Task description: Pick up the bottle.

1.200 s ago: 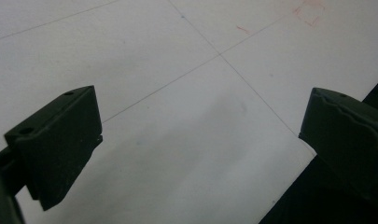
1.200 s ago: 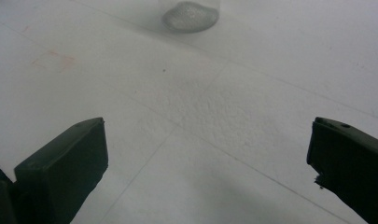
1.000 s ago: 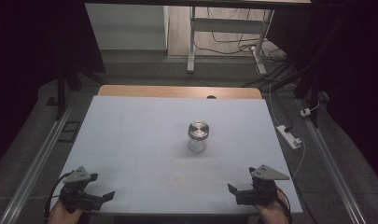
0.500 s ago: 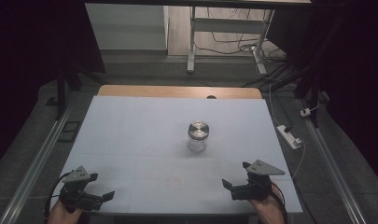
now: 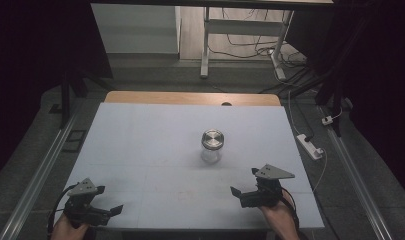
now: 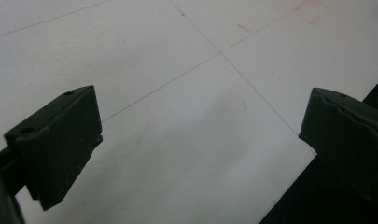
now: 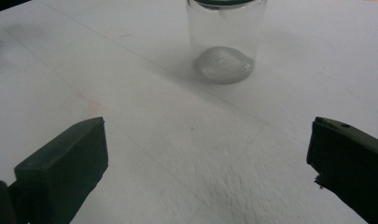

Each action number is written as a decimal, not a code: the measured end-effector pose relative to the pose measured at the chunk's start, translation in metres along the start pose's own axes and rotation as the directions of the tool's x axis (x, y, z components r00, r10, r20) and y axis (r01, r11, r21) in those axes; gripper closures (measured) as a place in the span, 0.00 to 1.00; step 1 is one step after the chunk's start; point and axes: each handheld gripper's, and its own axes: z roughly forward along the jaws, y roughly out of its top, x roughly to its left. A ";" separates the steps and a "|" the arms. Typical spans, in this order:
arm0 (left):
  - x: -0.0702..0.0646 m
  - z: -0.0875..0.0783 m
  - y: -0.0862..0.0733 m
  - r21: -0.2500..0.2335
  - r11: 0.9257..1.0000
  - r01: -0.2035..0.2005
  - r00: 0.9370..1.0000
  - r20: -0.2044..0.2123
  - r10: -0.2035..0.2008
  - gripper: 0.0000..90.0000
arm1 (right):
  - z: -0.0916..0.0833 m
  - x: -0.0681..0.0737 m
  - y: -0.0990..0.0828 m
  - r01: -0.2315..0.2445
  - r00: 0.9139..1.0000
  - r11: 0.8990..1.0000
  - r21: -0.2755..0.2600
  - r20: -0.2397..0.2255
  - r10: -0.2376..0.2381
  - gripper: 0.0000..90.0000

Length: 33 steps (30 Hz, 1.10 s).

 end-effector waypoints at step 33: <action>0.003 0.000 0.000 -0.002 1.000 0.018 1.000 0.012 -0.018 0.00 | 0.071 -0.010 0.049 0.037 0.999 0.997 0.063 0.009 -0.037 0.00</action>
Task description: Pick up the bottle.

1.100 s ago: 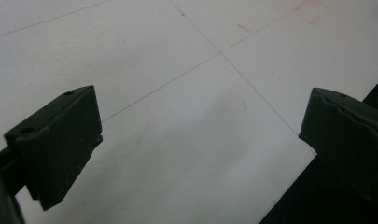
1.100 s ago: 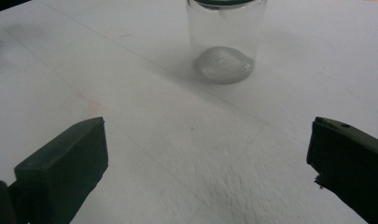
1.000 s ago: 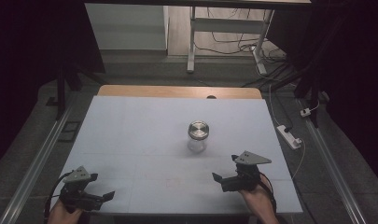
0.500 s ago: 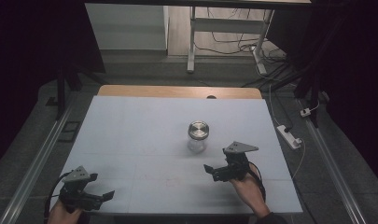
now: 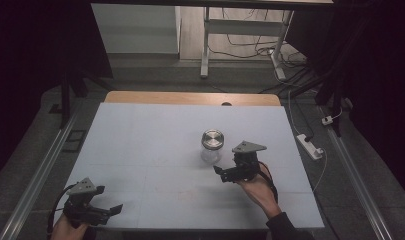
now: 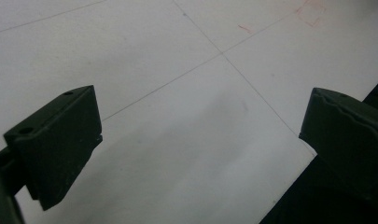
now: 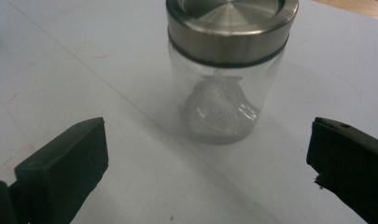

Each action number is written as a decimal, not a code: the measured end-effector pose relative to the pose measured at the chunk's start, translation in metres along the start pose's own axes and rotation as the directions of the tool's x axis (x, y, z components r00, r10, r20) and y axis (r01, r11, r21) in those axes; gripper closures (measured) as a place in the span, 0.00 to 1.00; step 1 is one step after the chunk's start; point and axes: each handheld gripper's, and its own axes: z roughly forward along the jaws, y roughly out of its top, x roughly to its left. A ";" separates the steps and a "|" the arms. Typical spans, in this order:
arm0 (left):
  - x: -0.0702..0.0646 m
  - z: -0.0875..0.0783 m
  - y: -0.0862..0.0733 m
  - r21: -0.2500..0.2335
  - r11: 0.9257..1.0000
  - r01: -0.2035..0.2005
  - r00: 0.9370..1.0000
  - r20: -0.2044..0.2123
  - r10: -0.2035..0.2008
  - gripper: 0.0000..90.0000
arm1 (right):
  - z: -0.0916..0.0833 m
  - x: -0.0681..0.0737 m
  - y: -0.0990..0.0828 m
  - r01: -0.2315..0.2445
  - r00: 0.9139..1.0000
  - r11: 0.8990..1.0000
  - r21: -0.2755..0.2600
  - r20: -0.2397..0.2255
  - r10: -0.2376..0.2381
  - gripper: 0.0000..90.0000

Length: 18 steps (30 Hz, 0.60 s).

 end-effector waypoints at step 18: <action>0.001 0.000 0.000 -0.001 1.000 -0.001 1.000 0.009 0.001 0.00 | 0.048 -0.008 0.023 0.012 1.000 0.997 0.077 0.004 -0.013 0.00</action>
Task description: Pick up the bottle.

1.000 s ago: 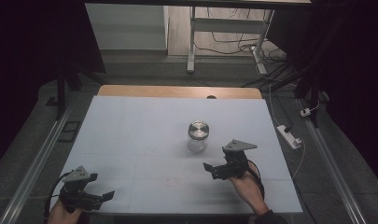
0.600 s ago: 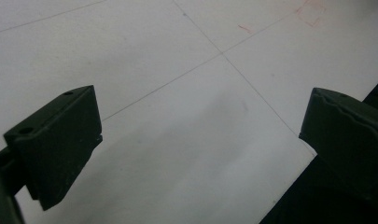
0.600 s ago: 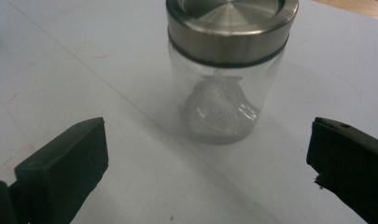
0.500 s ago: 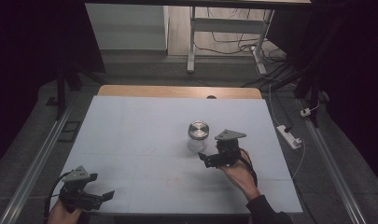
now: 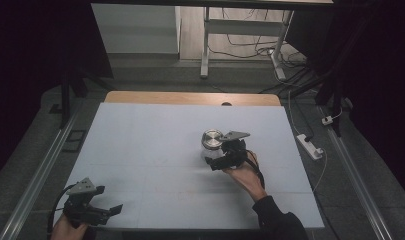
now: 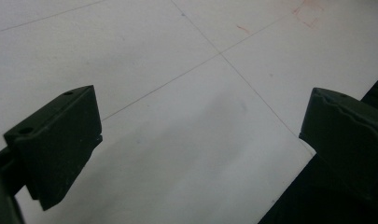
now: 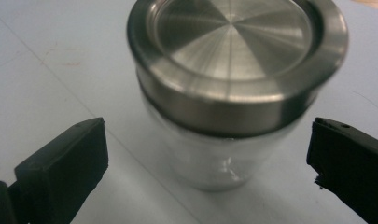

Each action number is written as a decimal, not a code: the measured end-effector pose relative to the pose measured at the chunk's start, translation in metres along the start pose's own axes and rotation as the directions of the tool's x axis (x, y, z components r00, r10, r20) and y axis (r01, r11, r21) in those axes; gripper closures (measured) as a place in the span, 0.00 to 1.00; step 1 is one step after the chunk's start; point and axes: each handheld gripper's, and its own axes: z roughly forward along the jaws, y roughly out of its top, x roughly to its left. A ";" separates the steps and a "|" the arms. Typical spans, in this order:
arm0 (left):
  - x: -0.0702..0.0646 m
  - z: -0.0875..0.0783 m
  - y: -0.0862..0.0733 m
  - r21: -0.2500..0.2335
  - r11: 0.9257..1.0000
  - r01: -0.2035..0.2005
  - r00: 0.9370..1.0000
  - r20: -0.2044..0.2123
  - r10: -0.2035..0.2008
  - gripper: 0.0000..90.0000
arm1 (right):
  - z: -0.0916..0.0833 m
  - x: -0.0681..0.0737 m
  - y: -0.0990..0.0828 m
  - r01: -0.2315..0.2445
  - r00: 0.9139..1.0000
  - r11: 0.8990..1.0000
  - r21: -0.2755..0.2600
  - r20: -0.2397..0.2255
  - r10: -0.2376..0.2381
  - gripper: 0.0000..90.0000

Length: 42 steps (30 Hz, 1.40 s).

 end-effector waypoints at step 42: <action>0.003 -0.001 -0.001 -0.007 1.000 0.012 0.999 0.036 -0.012 0.00 | 0.019 -0.004 0.010 0.029 1.000 0.999 -0.022 0.011 -0.029 0.17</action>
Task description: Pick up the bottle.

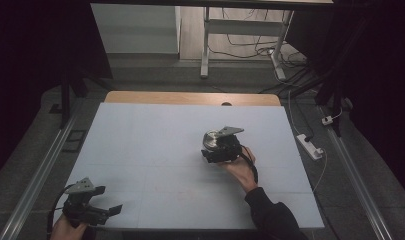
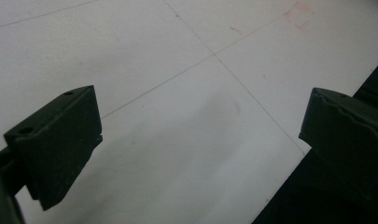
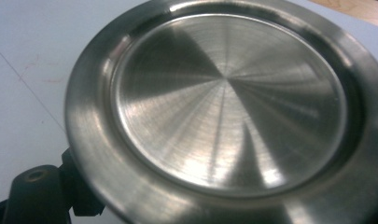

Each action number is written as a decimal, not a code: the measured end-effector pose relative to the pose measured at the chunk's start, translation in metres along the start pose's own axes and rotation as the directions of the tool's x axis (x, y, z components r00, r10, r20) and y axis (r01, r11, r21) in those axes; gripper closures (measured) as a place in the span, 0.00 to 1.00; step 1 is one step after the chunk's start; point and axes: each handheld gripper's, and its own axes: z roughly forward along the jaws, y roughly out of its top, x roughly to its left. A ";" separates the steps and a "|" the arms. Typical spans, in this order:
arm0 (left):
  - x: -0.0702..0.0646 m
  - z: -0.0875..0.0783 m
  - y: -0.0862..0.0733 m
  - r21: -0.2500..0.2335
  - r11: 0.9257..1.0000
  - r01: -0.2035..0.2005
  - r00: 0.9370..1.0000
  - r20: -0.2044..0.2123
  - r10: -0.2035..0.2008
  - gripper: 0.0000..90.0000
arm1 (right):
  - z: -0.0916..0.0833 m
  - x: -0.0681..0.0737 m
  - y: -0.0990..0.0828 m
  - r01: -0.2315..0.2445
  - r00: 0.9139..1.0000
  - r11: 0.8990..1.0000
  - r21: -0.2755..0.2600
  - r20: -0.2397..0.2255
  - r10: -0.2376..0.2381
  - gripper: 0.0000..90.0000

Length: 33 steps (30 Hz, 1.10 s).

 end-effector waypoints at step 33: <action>0.000 0.001 0.000 0.006 1.000 -0.006 1.000 0.007 0.006 0.00 | -0.038 0.056 0.002 0.116 0.984 0.993 -0.030 -0.136 -0.119 0.17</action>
